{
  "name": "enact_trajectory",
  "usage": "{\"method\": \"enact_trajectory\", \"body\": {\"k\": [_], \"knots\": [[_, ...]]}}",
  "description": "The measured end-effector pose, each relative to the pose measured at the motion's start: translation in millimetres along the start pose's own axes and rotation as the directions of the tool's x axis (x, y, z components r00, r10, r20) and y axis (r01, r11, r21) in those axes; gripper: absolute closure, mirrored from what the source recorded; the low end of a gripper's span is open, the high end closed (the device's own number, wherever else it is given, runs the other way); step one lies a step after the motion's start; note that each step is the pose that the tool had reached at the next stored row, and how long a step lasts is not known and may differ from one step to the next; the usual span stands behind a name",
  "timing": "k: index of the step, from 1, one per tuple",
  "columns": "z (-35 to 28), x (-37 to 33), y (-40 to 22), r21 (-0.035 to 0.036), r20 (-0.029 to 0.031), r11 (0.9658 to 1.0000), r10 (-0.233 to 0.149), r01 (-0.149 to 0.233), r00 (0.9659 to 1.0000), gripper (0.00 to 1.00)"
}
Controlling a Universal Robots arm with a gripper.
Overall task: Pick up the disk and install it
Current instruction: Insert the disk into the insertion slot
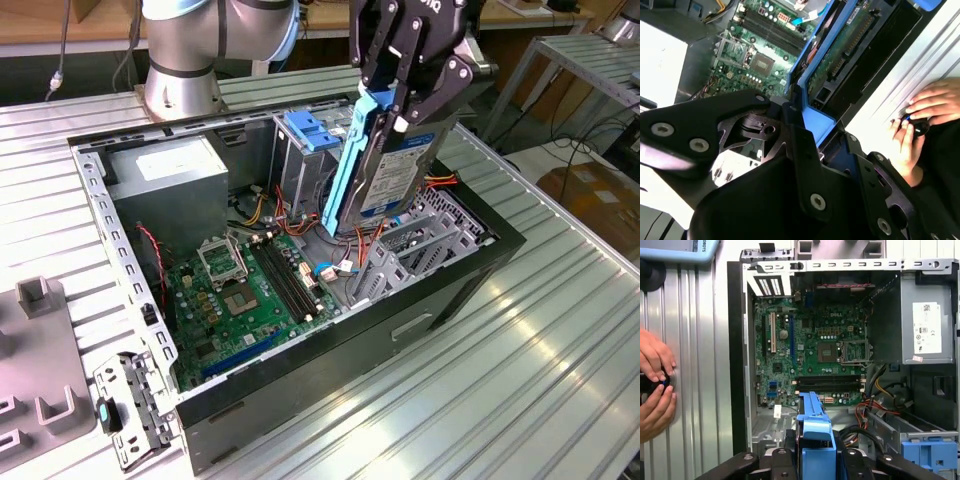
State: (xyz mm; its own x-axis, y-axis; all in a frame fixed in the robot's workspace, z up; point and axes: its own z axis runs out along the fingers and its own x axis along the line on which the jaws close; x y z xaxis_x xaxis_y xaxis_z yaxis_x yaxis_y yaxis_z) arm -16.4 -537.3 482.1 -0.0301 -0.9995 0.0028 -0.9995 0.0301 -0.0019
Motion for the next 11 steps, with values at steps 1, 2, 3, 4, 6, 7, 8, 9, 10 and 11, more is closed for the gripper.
{"method": "enact_trajectory", "body": {"k": [1,2,3,4,6,7,8,9,10,11], "knots": [[1.4,0.8,-7.9,0.0001,0.0001,1.0,0.0,0.0,1.0,0.63],[2.2,1.4,-12.4,0.0001,-0.0002,1.0,0.0,0.0,1.0,0.63],[2.9,2.0,-16.0,0.0,-0.0004,1.0,0.0,0.0,1.0,0.63],[4.6,2.7,-22.4,0.0001,-0.0002,1.0,0.0,0.0,1.0,0.63],[6.9,3.1,-31.5,0.0001,-0.0003,1.0,0.0,0.0,1.0,0.63],[8.6,3.2,-38.4,0.0001,-0.0003,1.0,0.0,0.0,1.0,0.63],[9.5,3.3,-42.2,0.0001,-0.0004,1.0,0.0,0.0,1.0,0.63],[10.9,3.8,-49.6,-0.0001,-0.0008,1.0,0.0,0.0,1.0,0.63],[11.8,4.1,-54.1,0.0001,-0.0008,1.0,0.0,0.0,1.0,0.63],[12.4,4.5,-57.2,0.0001,-0.0009,1.0,0.0,0.0,1.0,0.63]]}}
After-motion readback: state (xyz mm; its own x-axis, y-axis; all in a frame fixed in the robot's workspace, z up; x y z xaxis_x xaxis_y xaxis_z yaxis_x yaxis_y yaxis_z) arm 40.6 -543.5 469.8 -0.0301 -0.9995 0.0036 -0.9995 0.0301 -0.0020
